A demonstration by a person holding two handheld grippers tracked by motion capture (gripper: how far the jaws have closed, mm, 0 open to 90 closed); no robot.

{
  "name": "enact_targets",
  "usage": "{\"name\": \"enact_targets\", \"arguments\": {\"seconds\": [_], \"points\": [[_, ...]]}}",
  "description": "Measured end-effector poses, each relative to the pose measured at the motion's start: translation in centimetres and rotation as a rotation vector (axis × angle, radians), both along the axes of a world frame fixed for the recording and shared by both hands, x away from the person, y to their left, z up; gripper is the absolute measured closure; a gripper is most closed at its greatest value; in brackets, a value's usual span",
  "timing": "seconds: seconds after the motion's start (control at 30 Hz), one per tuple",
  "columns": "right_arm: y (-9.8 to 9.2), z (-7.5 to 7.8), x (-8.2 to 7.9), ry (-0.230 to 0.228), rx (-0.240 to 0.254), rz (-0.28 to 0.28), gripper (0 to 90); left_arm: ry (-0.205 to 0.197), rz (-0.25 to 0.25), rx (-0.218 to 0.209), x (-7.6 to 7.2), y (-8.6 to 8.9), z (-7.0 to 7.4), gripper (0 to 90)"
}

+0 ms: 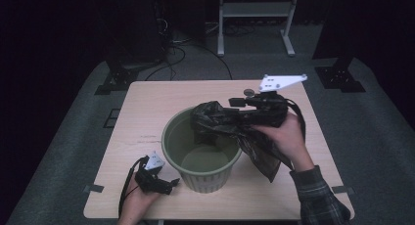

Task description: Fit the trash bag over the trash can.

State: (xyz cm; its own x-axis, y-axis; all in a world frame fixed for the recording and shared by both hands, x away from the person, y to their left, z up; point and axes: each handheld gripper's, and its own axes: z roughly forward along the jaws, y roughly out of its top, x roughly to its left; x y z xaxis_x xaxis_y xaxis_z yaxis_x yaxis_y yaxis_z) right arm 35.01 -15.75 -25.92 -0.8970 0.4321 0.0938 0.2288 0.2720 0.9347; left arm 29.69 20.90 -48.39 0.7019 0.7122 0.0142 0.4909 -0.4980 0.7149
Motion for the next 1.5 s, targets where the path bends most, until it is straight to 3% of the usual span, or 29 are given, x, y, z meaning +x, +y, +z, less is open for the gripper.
{"name": "enact_targets", "arguments": {"seconds": [0.13,0.23,0.27,0.33,0.4,0.67,0.73,0.9,0.93,0.97,1.03,1.07,1.2,1.4,1.5], "points": [[3.3,-0.3,0.7,0.024,-0.025,0.053,58.4,0.0,0.0,0.0,0.0,0.0,0.0,0.0],[5.2,-0.9,1.0,0.059,-0.073,0.076,61.5,0.0,0.0,0.001,0.0,0.0,0.0,0.0],[5.8,-1.1,1.2,0.079,-0.096,0.079,65.4,0.0,0.0,0.001,0.0,0.0,0.0,0.0],[6.5,-1.7,1.4,0.106,-0.144,0.085,81.4,0.0,0.0,0.0,0.0,0.0,0.0,0.0],[6.9,-2.0,1.3,0.123,-0.17,0.099,90.0,0.0,-0.001,0.001,0.0,0.0,0.0,0.0],[7.3,-2.0,-1.2,0.167,-0.129,0.282,90.0,-0.001,0.0,0.0,0.0,0.0,0.0,0.0],[7.4,-2.0,-1.5,0.196,-0.124,0.334,90.0,-0.001,-0.001,0.002,0.0,0.0,0.0,0.0],[8.1,-3.0,-1.7,0.247,-0.225,0.38,90.0,0.0,0.0,0.0,0.0,0.0,0.0,0.0],[8.2,-3.2,-1.6,0.242,-0.246,0.37,87.4,0.0,-0.001,0.001,0.0,0.0,0.0,0.0],[8.3,-3.3,-1.6,0.234,-0.252,0.344,74.4,0.0,0.0,0.0,0.0,0.0,0.0,0.0],[8.0,-3.2,-1.3,0.222,-0.218,0.326,65.9,0.0,-0.001,0.001,0.0,0.0,0.0,0.0],[7.5,-2.9,-1.3,0.193,-0.172,0.304,63.0,0.0,0.0,0.0,0.0,0.0,0.0,0.0],[6.1,-1.9,-1.3,0.163,-0.1,0.275,59.1,0.0,0.0,0.0,0.0,0.0,0.0,0.0],[1.8,-0.6,-1.2,0.077,-0.071,0.15,49.6,0.0,0.0,0.0,0.0,0.0,0.0,0.0],[-0.6,-0.8,-1.0,0.052,-0.089,0.059,45.6,0.0,0.0,0.0,0.0,0.0,0.0,0.0]]}}
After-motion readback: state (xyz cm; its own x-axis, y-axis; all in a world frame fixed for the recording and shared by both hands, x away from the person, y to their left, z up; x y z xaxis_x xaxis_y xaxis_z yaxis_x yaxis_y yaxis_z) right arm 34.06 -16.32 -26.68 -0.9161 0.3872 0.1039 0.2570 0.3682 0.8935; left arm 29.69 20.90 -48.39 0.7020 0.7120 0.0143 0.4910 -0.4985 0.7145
